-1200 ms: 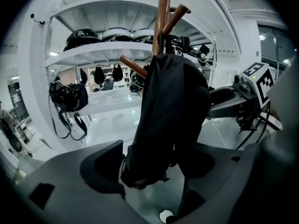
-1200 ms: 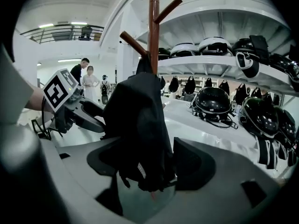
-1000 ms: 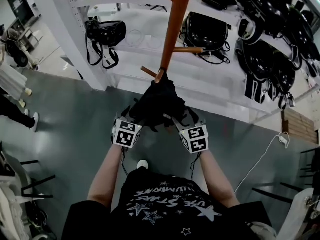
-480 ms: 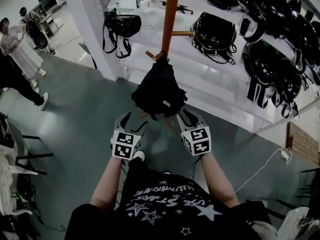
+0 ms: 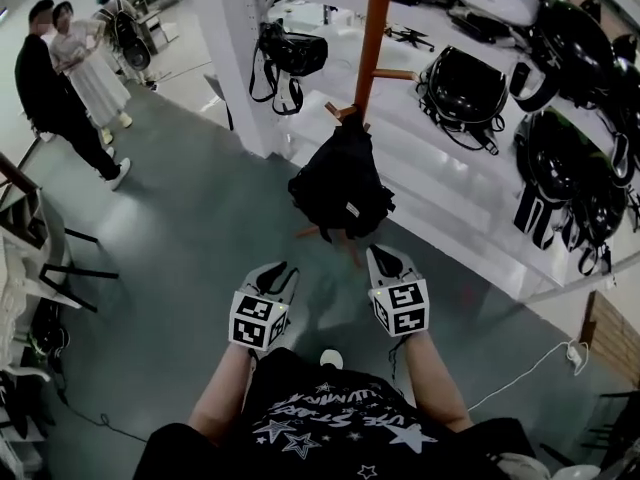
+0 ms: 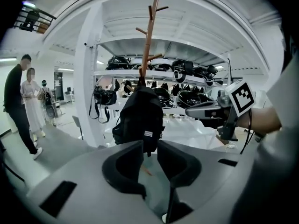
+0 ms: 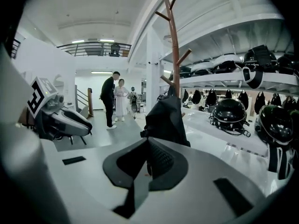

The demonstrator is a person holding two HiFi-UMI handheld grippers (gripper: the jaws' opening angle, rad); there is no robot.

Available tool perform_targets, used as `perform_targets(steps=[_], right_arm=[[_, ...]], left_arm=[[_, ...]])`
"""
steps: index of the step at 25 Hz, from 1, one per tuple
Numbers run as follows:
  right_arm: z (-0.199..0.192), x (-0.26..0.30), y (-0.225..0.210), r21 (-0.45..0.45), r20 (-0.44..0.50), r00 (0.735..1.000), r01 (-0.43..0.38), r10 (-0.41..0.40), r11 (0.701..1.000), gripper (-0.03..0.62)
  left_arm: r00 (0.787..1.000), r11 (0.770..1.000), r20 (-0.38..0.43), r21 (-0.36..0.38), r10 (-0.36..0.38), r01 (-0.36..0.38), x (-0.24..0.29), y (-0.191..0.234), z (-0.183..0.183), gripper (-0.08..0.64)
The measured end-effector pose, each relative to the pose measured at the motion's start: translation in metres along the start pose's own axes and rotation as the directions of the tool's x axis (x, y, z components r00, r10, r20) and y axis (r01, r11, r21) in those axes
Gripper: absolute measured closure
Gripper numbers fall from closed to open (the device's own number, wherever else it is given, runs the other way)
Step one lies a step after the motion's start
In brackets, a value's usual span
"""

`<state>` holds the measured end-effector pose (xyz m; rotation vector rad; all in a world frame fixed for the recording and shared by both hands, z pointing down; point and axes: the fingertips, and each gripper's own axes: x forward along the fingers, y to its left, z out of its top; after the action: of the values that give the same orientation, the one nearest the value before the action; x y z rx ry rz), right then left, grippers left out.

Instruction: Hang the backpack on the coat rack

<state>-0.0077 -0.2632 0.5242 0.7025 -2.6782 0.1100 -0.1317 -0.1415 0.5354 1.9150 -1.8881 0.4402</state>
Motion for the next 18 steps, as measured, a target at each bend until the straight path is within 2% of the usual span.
perform_targets(steps=[10, 14, 18], right_arm=[[-0.009, 0.011, 0.041, -0.031, -0.021, 0.996, -0.085, 0.084, 0.996, 0.581], [-0.020, 0.007, 0.070, -0.061, -0.042, 0.993, -0.110, 0.108, 0.992, 0.581], [-0.026, -0.009, 0.103, -0.081, -0.053, 0.991, -0.127, 0.123, 0.989, 0.581]], left_arm=[[0.998, 0.997, -0.019, -0.041, 0.066, -0.067, -0.027, 0.013, -0.034, 0.496], [0.997, 0.998, -0.034, -0.020, 0.066, -0.066, -0.059, 0.012, -0.062, 0.526], [0.996, 0.994, -0.042, -0.075, 0.081, -0.084, -0.104, 0.012, -0.090, 0.531]])
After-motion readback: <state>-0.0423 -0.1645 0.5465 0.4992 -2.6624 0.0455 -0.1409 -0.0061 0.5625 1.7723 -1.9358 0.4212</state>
